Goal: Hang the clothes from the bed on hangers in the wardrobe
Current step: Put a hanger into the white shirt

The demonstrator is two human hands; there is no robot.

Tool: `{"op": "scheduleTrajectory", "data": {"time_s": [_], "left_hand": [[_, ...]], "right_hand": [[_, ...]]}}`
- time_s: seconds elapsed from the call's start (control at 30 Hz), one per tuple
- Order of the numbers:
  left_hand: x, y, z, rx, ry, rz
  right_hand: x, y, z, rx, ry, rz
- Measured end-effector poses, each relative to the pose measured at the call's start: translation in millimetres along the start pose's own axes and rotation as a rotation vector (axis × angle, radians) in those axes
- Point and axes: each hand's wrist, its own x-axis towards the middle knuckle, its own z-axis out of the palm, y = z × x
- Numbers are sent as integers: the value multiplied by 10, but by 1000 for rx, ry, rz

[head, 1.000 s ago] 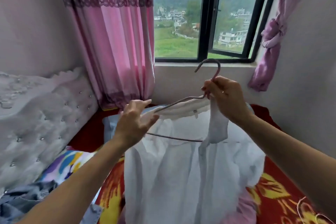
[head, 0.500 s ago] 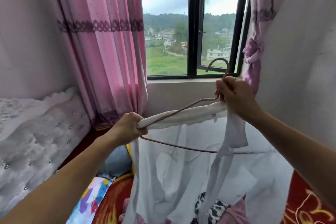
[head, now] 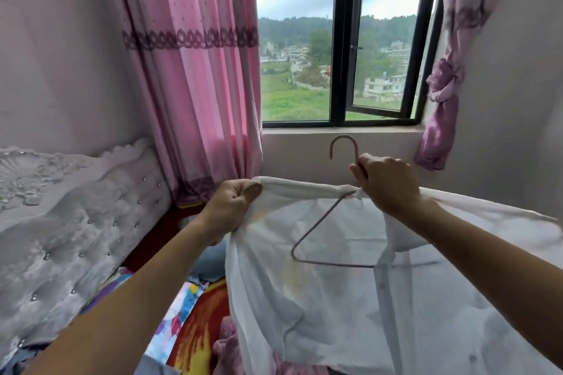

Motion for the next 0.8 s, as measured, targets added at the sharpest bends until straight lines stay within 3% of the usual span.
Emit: {"op": "scheduleTrajectory", "data": {"time_s": [0.07, 0.2, 0.23, 0.33, 0.37, 0.5, 0.57, 0.7, 0.8], "left_hand": [[-116, -28, 113, -66, -73, -4], [-369, -124, 198, 239, -525, -200], [-361, -122, 173, 318, -496, -173], [-228, 19, 100, 560, 18, 192], [-198, 103, 120, 614, 107, 297], [-104, 216, 408, 797, -4, 318], [-93, 188, 465, 681, 54, 319], [-139, 277, 347, 565, 164, 324], [-252, 341, 276, 558, 182, 181]], "right_hand": [[0, -28, 76, 48, 117, 23], [59, 21, 78, 435, 165, 178], [56, 28, 53, 524, 158, 191], [6, -25, -18, 677, 128, 182], [-12, -71, -41, 715, 109, 172], [-36, -260, -166, 889, 84, 144], [-46, -262, -233, 973, 25, 124], [-146, 9, -187, 712, -232, 15], [-261, 175, -169, 660, -380, -42]]}}
